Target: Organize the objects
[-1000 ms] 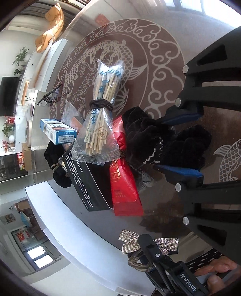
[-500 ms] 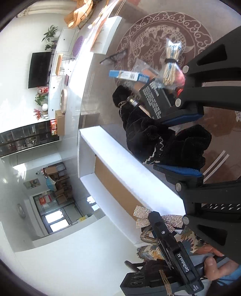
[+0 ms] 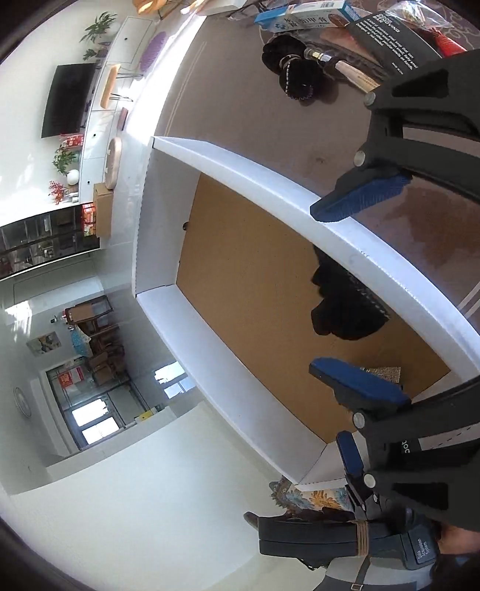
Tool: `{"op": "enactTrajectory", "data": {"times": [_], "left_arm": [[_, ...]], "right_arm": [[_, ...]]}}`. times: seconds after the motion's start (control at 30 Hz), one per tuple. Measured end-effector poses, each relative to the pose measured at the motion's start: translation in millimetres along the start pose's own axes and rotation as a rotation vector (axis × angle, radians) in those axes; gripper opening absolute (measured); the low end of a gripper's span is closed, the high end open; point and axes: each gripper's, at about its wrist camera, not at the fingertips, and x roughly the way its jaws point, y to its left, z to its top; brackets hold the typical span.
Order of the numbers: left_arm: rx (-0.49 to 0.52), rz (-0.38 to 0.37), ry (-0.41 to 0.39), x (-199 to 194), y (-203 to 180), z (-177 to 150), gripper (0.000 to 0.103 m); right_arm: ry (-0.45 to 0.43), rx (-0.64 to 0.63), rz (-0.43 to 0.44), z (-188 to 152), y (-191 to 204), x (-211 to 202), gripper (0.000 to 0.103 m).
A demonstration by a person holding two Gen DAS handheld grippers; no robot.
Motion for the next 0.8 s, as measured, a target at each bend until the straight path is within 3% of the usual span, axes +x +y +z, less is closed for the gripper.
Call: {"op": "enactTrajectory", "data": {"times": [0.03,0.13,0.23,0.33,0.43,0.5,0.63,0.73,0.8], "left_arm": [[0.010,0.001,-0.020,-5.0,-4.8,-5.8,0.083],[0.044,-0.033,-0.089,-28.3,-23.8,-24.0,0.083],[0.105,-0.201,-0.133,-60.4,-56.0,-47.5,0.083],[0.231,-0.383,-0.116,-81.9,-102.1,-77.0,0.084],[0.381,-0.466,-0.054,-83.3,-150.5,-110.7,0.087],[0.448,-0.454,-0.007,-69.4,-174.9,-133.5,0.087],[0.543,-0.351,0.112,-19.8,-211.8,-160.6,0.087],[0.595,-0.281,0.122,3.8,-226.4,-167.5,0.087],[0.613,-0.273,0.131,14.8,-235.7,-165.2,0.087]], "right_arm": [[-0.020,0.002,-0.010,-5.4,-6.1,-8.9,0.087],[-0.097,-0.024,-0.071,-27.2,-31.4,-46.8,0.094],[-0.155,-0.050,-0.158,-56.4,-66.3,-88.9,0.100],[-0.170,-0.054,-0.278,-91.3,-106.9,-125.8,0.100],[-0.148,0.002,-0.378,-128.1,-156.1,-158.2,0.100],[-0.118,0.039,-0.440,-153.9,-186.1,-173.3,0.100],[-0.031,0.126,-0.506,-196.6,-230.3,-188.6,0.100],[0.002,0.162,-0.522,-217.5,-243.8,-187.9,0.100],[0.010,0.153,-0.531,-223.1,-243.9,-184.4,0.100]]}}
